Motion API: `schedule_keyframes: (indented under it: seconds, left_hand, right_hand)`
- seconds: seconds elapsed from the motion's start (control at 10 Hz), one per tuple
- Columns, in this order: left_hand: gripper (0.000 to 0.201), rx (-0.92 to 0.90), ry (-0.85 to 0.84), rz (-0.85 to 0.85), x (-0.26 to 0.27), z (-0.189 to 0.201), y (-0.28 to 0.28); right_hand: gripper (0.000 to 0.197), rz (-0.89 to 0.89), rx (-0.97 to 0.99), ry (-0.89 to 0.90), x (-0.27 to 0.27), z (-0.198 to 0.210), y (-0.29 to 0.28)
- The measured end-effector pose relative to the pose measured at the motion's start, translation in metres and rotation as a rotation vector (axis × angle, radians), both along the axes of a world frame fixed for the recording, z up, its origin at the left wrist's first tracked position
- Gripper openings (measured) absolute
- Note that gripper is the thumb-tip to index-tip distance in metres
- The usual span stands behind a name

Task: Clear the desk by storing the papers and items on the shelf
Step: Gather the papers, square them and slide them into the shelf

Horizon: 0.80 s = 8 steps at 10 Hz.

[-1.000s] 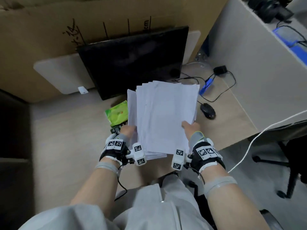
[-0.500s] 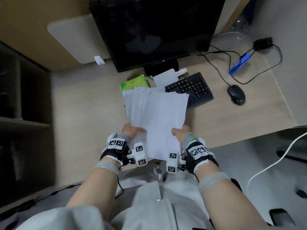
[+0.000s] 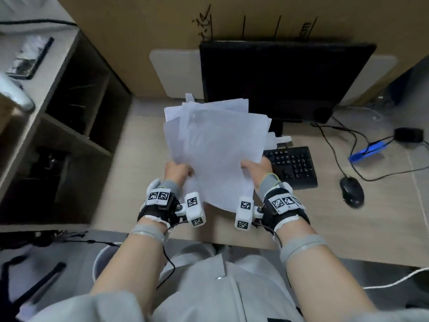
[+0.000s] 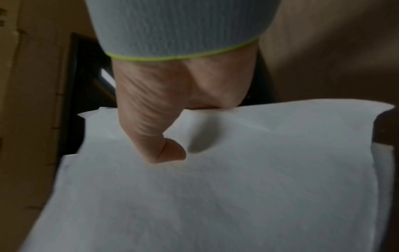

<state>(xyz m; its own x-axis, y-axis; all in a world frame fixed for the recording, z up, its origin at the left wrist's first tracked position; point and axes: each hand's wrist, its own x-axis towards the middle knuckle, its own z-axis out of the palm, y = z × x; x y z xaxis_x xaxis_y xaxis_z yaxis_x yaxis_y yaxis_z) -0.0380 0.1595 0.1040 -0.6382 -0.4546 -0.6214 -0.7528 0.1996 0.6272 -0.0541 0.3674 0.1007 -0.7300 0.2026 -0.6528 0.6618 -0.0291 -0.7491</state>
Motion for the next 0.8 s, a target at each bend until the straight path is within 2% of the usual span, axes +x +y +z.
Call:
schedule_keyframes:
  seconds: [0.1, 0.2, 0.3, 0.4, 0.5, 0.6, 0.7, 0.8]
  left_hand:
    - [0.014, -0.027, 0.090, 0.057, 0.004, 0.005, -0.014]
    - [0.038, 0.032, 0.129, 0.248, 0.012, 0.010, -0.035]
    - [0.048, 0.066, 0.210, 0.381, 0.015, 0.016, -0.051]
    - [0.039, 0.049, 0.229, 0.416, 0.010, 0.024, -0.074]
    - [0.025, -0.005, 0.219, 0.452, -0.008, 0.035, -0.117]
    - [0.015, -0.060, 0.247, 0.422, -0.026, 0.044, -0.150]
    - [0.030, -0.061, 0.254, 0.379, -0.042, 0.055, -0.180]
    - [0.014, -0.038, 0.326, 0.367, -0.042, 0.050, -0.200]
  right_hand:
    - [0.030, 0.085, 0.016, 0.095, -0.017, 0.009, -0.011]
    - [0.034, 0.157, -0.040, 0.161, -0.030, 0.025, -0.039]
    - [0.033, 0.251, -0.034, 0.199, -0.036, 0.048, -0.061]
    - [0.035, 0.340, -0.002, 0.161, -0.048, 0.058, -0.088]
    - [0.032, 0.335, -0.002, 0.289, -0.075, 0.050, -0.140]
    - [0.019, 0.295, 0.000, 0.334, -0.085, 0.060, -0.169]
    - [0.015, 0.288, 0.011, 0.340, -0.100, 0.067, -0.202]
    - [0.017, 0.256, 0.029, 0.371, -0.103, 0.059, -0.217]
